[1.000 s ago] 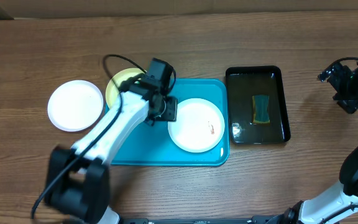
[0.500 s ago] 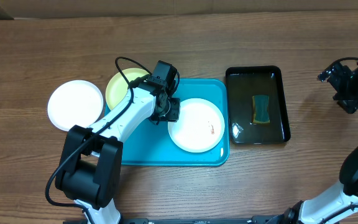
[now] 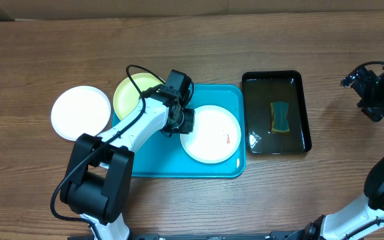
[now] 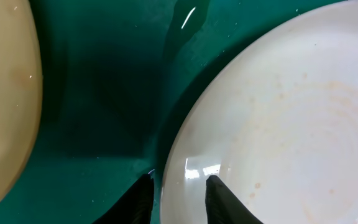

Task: Clean dirty plates on tray and stack at the side
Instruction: 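Hold the white plate's rim steady with the left gripper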

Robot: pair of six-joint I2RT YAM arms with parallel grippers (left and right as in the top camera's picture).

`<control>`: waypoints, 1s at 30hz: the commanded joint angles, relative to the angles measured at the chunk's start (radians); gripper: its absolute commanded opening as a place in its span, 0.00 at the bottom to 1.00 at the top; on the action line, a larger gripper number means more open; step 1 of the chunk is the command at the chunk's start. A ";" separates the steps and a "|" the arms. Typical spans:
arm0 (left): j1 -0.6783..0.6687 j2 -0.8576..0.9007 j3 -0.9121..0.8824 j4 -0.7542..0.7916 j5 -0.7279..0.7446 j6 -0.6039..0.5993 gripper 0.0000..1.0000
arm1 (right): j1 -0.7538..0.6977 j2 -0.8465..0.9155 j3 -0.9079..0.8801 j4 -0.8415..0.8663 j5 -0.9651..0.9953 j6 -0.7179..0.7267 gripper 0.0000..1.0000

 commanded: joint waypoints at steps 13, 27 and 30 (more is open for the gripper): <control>-0.009 0.018 -0.058 0.068 -0.019 0.015 0.24 | -0.003 -0.011 0.016 0.006 -0.005 0.008 1.00; -0.006 0.018 -0.061 0.023 -0.195 -0.148 0.04 | -0.003 -0.011 0.016 0.006 -0.005 0.008 1.00; -0.006 0.018 -0.061 0.017 -0.240 -0.201 0.04 | -0.003 -0.011 0.016 0.006 -0.005 0.008 1.00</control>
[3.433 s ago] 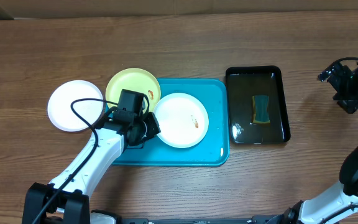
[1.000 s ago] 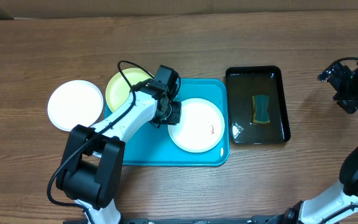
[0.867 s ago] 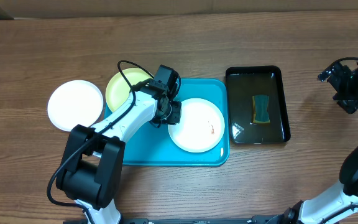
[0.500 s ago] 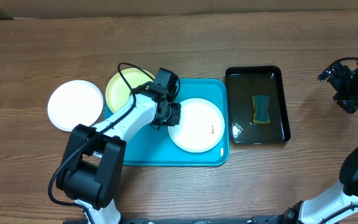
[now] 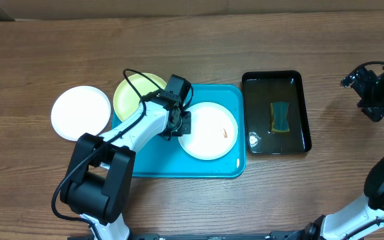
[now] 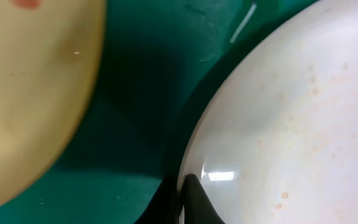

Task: Clean dirty plates on tray and stack at the side
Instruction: 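Hold the white plate's rim steady with the left gripper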

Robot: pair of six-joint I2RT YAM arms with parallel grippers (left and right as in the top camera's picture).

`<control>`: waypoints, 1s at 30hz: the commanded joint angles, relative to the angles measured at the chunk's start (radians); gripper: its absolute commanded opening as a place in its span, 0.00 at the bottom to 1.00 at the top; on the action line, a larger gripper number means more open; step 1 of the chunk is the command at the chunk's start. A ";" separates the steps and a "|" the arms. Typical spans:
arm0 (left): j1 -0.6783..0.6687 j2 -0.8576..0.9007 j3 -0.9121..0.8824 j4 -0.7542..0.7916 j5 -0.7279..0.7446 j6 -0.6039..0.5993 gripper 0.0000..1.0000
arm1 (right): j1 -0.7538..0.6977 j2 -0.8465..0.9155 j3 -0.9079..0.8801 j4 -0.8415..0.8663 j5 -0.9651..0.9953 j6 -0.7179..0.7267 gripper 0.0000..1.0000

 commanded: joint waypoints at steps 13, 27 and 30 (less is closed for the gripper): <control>-0.006 0.015 -0.010 0.027 -0.116 -0.056 0.29 | -0.003 -0.011 0.016 0.006 -0.006 0.008 1.00; -0.007 0.015 -0.010 -0.026 -0.082 -0.060 0.38 | -0.003 -0.011 0.016 0.006 -0.005 0.008 1.00; -0.007 0.015 -0.010 -0.013 -0.082 -0.052 0.36 | -0.003 -0.011 0.016 0.005 -0.005 0.008 1.00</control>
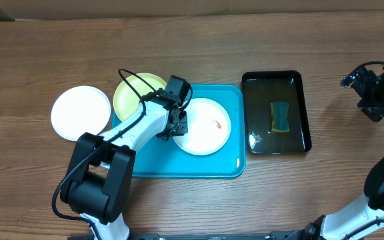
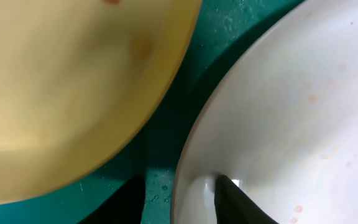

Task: Clean dirty plates on tray and stack at the side
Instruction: 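Hold the white plate's rim steady with the left gripper, then reach the right gripper into the black tray and grasp the sponge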

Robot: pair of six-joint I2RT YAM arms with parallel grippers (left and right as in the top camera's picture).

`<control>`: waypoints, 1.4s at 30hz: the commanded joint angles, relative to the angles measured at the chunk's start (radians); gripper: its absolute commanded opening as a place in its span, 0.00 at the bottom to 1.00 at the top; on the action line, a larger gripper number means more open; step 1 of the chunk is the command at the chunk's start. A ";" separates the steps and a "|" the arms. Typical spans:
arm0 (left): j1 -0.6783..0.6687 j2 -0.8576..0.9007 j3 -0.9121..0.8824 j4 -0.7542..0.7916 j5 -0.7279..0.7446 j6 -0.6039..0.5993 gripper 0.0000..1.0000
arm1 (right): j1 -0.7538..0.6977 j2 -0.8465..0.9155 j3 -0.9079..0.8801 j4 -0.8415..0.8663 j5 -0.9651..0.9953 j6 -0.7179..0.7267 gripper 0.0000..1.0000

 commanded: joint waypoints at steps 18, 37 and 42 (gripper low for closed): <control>-0.007 0.014 -0.010 0.031 0.063 0.017 0.10 | 0.021 -0.011 0.017 -0.087 -0.046 -0.006 1.00; -0.007 0.014 -0.010 0.053 0.062 0.059 0.15 | 0.547 -0.011 0.172 -0.423 0.307 -0.101 0.93; -0.008 0.014 -0.010 0.057 0.062 0.059 0.16 | 0.578 -0.011 0.078 -0.338 0.298 -0.113 0.81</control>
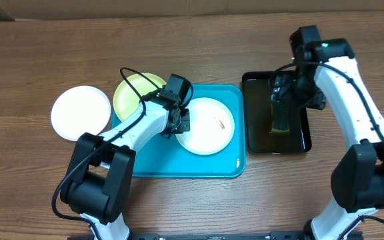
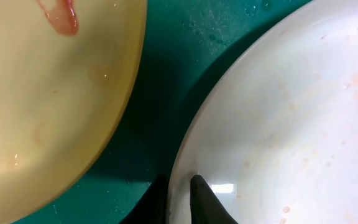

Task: Clean dirty plates on tray and stack at the side
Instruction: 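Reach the right gripper into the black tray and grasp the sponge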

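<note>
A dirty white plate [image 1: 205,127] with a red smear lies on the blue tray [image 1: 179,167]. My left gripper [image 1: 181,124] is shut on its left rim; the left wrist view shows the black fingers [image 2: 201,196] pinching the rim [image 2: 179,162]. A yellow plate [image 1: 135,93] with a red smear [image 2: 61,15] overlaps the tray's far left corner. My right gripper [image 1: 283,90] hangs over the black water basin [image 1: 305,143], just above the sponge [image 1: 280,122]; its jaws cannot be made out.
A clean white plate [image 1: 81,112] sits alone on the wooden table left of the tray. The basin stands right of the tray, close to its edge. The left arm's cable loops above the yellow plate.
My right arm has come from the table's far right edge to over the basin and sponge. The left jaws, apart around the white plate's rim before, now pinch it.
My left jaws first stood open astride the white plate's rim, then were shut on it. The plate then lay further left, near the yellow plate, with the jaws apart. Now the rim is pinched again. The right arm stayed at the far right until now.
</note>
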Robot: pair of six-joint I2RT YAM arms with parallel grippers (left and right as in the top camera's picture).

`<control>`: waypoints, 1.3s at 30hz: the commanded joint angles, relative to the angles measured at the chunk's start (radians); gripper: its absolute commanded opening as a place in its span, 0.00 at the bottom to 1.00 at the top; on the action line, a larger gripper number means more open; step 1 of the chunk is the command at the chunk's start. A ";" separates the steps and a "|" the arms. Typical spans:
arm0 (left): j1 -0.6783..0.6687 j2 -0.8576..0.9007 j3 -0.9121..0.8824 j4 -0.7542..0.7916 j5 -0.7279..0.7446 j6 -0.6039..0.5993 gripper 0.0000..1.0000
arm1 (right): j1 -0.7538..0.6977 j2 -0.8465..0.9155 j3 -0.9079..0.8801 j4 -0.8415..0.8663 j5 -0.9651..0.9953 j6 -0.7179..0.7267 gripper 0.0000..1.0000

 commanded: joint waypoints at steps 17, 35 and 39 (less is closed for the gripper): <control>-0.008 0.015 -0.010 0.003 0.012 0.015 0.19 | 0.005 -0.012 -0.435 0.459 -0.151 -0.197 0.70; -0.008 0.015 -0.010 0.003 0.024 0.014 0.18 | 0.004 -0.012 -0.435 0.367 -0.192 -0.196 0.31; -0.008 0.015 -0.010 0.004 0.029 0.014 0.18 | 0.004 -0.012 -0.434 0.370 -0.192 -0.196 1.00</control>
